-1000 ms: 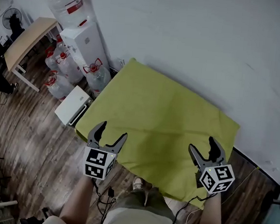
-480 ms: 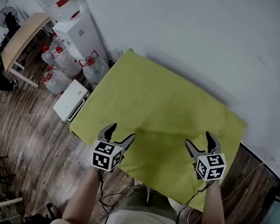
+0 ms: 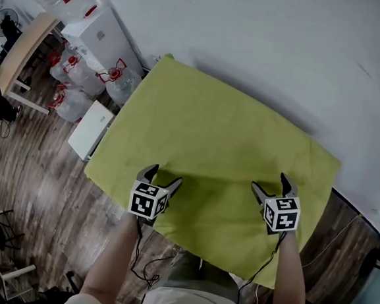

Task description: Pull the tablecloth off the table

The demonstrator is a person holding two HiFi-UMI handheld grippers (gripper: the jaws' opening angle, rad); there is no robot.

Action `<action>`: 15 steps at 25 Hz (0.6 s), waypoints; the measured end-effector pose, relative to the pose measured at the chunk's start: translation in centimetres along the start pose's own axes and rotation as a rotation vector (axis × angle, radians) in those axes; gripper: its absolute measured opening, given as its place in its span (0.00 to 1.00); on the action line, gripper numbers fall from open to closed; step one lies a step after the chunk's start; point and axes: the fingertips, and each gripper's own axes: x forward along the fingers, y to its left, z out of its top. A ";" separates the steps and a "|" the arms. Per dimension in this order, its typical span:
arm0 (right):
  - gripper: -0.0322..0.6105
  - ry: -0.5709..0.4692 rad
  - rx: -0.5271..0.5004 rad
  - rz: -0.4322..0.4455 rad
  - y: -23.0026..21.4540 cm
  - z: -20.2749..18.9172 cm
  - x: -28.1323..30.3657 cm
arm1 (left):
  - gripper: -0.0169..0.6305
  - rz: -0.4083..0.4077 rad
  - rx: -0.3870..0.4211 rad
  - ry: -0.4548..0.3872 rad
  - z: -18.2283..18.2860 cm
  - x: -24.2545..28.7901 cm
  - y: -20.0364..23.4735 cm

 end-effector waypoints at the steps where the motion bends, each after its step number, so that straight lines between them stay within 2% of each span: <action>1: 0.73 0.015 0.006 -0.004 -0.4 -0.5 0.4 | 0.59 0.009 0.000 0.017 -0.4 0.6 0.2; 4: 0.73 0.077 0.009 -0.011 -1.1 -2.3 1.3 | 0.59 0.039 0.037 0.055 -1.6 1.7 0.4; 7: 0.73 0.107 0.026 -0.023 -1.1 -3.8 1.5 | 0.59 0.069 0.092 0.044 -1.7 1.8 0.2; 13: 0.71 0.115 0.052 -0.044 -1.0 -4.0 1.4 | 0.57 0.120 0.043 0.004 -1.7 1.7 0.4; 14: 0.67 0.121 0.060 -0.042 -1.1 -4.1 1.2 | 0.55 0.123 0.035 0.005 -1.8 1.5 0.3; 15: 0.56 0.128 0.070 -0.041 -1.3 -4.2 0.9 | 0.50 0.127 0.024 0.009 -1.9 1.2 0.3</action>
